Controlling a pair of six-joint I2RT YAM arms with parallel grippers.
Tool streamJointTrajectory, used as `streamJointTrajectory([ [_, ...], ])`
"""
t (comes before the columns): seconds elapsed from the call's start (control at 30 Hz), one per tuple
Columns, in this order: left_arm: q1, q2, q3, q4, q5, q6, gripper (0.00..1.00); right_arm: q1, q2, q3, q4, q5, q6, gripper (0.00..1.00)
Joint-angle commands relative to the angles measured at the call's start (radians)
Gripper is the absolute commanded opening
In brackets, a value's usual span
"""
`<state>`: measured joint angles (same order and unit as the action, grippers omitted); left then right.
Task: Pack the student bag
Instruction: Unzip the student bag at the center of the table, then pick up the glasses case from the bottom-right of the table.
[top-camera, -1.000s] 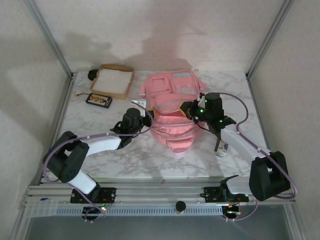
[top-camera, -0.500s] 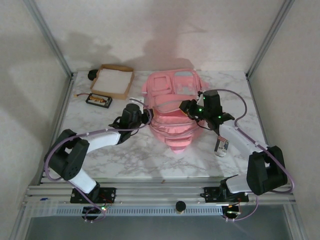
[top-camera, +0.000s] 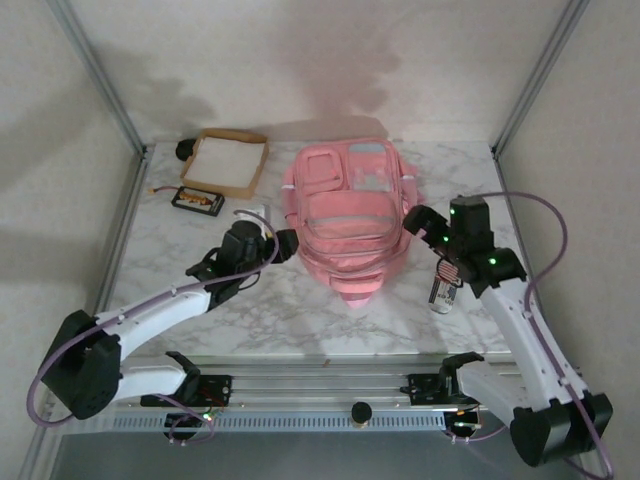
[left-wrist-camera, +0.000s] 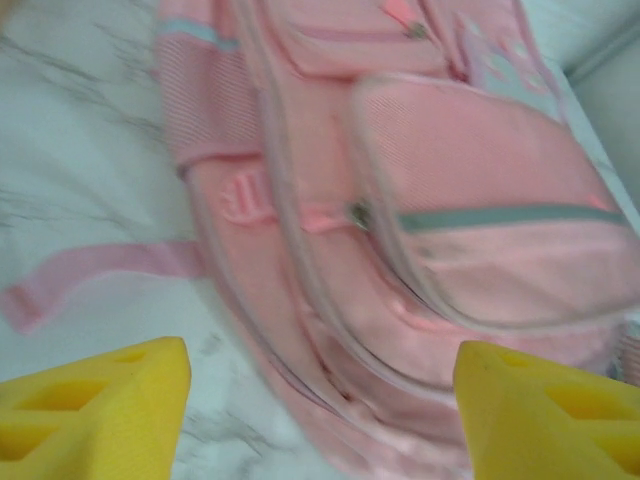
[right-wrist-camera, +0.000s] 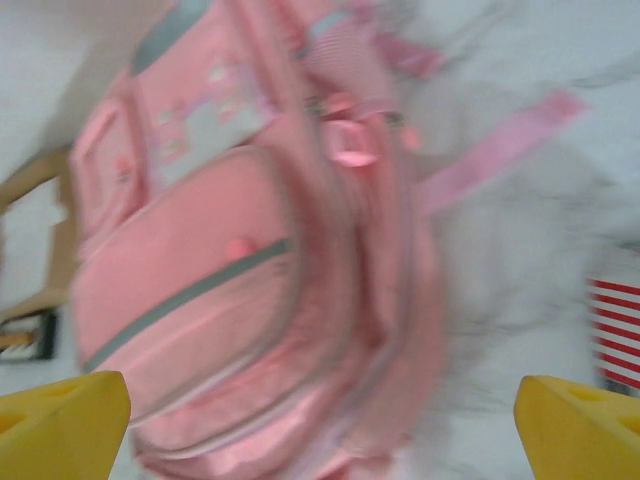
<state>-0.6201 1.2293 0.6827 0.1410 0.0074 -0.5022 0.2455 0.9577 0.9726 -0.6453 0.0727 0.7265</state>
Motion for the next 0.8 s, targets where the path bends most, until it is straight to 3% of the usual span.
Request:
streamJointTrajectory([
  [0.0, -0.07, -0.005, 0.027, -0.037, 0.055, -0.04, 0.73, -0.066, -0.035, -0.037, -0.241, 0.151, 0.048, 0.99],
  [0.23, -0.182, 0.086, 0.073, 0.047, 0.1, -0.099, 0.77, -0.194, -0.058, -0.279, -0.115, -0.002, 0.114, 0.99],
  [0.4, -0.234, 0.123, 0.09, 0.057, 0.086, -0.099, 0.79, -0.185, 0.036, -0.351, -0.015, -0.013, 0.12, 0.99],
  [0.77, -0.234, 0.18, 0.139, 0.039, 0.082, -0.098, 0.82, -0.147, 0.284, -0.365, 0.131, 0.003, 0.057, 0.99],
])
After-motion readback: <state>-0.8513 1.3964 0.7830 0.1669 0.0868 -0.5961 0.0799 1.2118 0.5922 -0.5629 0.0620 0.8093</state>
